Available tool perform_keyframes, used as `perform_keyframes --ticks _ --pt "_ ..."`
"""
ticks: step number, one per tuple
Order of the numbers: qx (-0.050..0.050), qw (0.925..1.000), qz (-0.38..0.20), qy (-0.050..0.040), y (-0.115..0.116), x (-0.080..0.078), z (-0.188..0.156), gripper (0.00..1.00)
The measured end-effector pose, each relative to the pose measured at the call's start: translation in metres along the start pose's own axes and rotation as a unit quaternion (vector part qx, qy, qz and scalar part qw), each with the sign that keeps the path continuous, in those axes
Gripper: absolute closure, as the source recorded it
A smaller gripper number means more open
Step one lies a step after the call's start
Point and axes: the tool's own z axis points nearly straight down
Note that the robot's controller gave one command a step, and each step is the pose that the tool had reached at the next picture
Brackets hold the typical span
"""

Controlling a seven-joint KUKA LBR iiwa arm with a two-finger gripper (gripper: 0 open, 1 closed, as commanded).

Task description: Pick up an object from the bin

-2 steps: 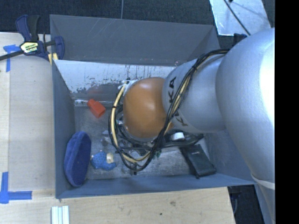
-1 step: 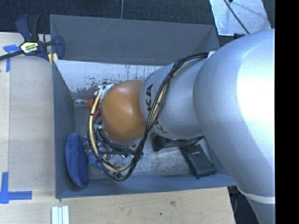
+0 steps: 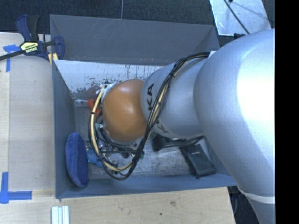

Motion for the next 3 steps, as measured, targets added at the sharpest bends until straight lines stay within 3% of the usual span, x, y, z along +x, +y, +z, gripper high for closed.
perform_keyframes --ticks 1,2,3 --pt "0.000 1.0000 0.000 0.0008 0.001 0.000 0.001 0.00" --pt "-0.001 1.0000 0.000 0.0010 0.001 0.001 0.001 1.00" --pt "0.000 1.0000 -0.008 0.0001 0.010 -0.014 -0.125 1.00"
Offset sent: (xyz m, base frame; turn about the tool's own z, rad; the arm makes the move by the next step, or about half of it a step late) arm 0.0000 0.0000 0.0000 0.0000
